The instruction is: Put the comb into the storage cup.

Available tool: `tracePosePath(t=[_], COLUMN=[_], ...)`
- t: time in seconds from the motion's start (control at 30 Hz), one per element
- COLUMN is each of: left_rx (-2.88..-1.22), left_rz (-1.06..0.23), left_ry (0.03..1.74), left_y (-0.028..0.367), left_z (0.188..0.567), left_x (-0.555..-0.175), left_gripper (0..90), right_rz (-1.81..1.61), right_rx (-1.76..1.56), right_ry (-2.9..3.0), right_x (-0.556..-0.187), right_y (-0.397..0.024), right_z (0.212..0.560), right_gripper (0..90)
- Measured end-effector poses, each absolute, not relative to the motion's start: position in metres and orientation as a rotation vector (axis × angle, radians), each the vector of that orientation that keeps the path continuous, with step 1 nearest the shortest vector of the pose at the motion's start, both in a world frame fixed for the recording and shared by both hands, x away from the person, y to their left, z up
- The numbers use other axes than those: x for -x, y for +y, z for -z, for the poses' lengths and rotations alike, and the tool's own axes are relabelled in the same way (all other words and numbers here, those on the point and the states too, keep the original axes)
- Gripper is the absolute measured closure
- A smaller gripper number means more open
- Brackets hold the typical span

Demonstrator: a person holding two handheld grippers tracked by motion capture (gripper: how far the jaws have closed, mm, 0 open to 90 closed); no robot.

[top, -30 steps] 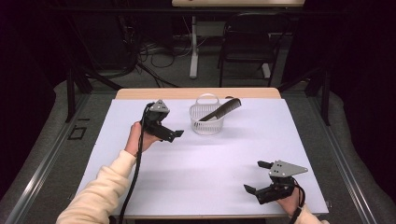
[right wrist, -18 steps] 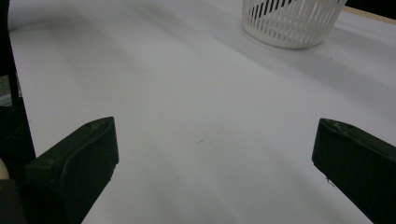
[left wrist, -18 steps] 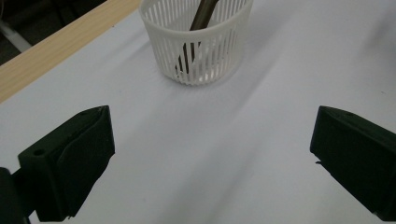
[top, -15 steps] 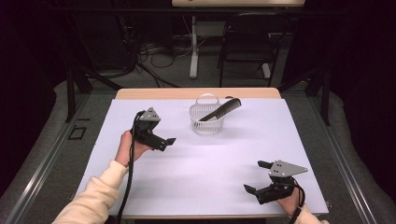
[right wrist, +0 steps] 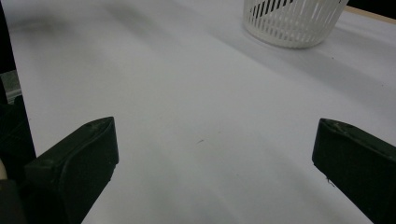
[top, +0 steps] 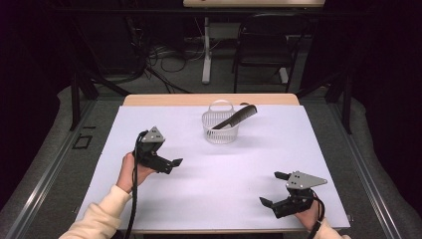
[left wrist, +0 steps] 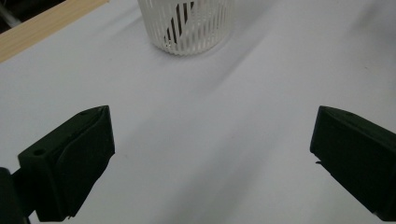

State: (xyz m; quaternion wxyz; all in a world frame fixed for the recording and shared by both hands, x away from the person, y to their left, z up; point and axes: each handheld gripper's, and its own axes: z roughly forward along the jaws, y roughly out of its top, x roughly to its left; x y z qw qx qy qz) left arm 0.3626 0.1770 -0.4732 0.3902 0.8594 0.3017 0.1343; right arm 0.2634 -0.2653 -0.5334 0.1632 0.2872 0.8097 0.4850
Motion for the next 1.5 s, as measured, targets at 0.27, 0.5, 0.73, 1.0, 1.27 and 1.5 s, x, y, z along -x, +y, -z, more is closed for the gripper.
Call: tracePosePath(t=[0.27,0.5,0.73,1.0,1.27,1.5], left_rx=[-2.164,-2.142,-2.133,-2.122,-2.097,-2.068], left_rz=[-0.347,-0.356,-0.343,-0.353,-0.358,-0.367], left_ry=[0.784,0.812,0.839,0.849,0.857,0.877], left_y=[0.188,0.197,0.209,0.217,0.223,0.232], left_z=[0.476,0.483,0.492,0.497,0.507,0.514], left_x=[-0.349,-0.334,-0.323,-0.31,-0.295,-0.285], left_gripper=[0.0,0.0,0.0,0.0,0.0,0.0], right_rz=[-1.382,-1.385,-1.383,-1.381,-1.379,-1.376], right_rx=[-0.818,-0.817,-0.819,-0.815,-0.816,-0.815], right_ry=[2.309,2.309,2.312,2.314,2.315,2.311], right_x=[-0.263,-0.263,-0.263,-0.264,-0.264,-0.263], right_y=[-0.265,-0.265,-0.265,-0.265,-0.265,-0.265], right_z=[0.533,0.533,0.533,0.533,0.533,0.533], right_gripper=[0.1,0.1,0.1,0.2,0.2,0.2])
